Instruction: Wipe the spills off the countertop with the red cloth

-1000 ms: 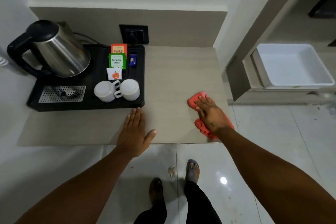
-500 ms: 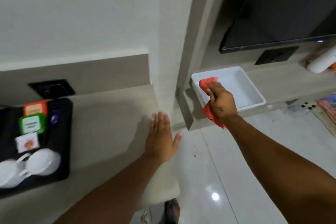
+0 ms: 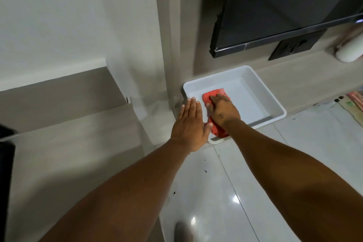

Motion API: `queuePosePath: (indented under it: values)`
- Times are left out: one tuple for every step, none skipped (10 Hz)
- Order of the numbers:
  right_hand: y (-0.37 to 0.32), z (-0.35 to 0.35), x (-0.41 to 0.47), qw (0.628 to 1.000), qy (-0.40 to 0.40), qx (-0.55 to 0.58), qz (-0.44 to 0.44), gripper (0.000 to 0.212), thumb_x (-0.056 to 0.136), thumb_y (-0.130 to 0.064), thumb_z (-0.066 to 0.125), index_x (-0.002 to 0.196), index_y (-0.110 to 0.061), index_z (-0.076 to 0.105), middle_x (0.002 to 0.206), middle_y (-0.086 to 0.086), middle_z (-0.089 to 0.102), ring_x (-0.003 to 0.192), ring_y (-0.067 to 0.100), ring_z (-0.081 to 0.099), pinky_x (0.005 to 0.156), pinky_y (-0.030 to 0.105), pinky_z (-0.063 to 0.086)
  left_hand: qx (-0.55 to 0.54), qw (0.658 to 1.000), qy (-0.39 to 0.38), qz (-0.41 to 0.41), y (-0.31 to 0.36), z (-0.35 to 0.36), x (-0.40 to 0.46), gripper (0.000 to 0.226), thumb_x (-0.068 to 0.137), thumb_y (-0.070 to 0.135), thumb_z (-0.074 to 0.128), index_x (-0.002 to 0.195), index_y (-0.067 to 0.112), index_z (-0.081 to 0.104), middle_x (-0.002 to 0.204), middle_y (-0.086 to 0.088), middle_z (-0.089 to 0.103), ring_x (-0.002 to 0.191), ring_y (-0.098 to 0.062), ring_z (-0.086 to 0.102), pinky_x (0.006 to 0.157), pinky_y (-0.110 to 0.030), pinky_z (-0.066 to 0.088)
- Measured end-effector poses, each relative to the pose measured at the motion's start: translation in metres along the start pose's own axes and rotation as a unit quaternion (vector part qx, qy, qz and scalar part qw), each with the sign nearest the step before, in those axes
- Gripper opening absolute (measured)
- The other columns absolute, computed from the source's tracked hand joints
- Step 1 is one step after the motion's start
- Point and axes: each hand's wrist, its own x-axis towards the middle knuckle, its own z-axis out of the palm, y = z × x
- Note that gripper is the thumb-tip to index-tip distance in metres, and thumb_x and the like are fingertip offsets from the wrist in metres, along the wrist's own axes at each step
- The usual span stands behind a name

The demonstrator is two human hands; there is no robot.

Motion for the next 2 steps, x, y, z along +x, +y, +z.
queuePosePath:
  values:
    - [-0.008,-0.004,-0.016,0.994,0.092,0.02,-0.052,0.043,0.099,-0.051,0.034,0.13,-0.028,0.052,0.129,0.002,0.061,0.115,0.027,0.057,0.102,0.044,0.047,0.006,1.0,0.008,0.01,-0.011,-0.006,-0.009,0.078,0.106,0.052,0.032,0.16,0.0,0.008,0.17,-0.02,0.006,0.158,-0.033,0.001,0.129,-0.044,0.005]
    - [-0.036,-0.009,-0.035,0.97,0.145,-0.008,-0.198,0.035,0.099,-0.041,0.042,0.124,-0.022,0.059,0.119,0.005,0.067,0.107,0.026,0.058,0.095,0.04,0.046,0.004,0.999,0.042,0.013,-0.029,-0.019,-0.027,0.078,0.104,0.047,0.039,0.16,0.0,0.01,0.17,-0.021,0.008,0.158,-0.032,0.003,0.129,-0.043,0.003]
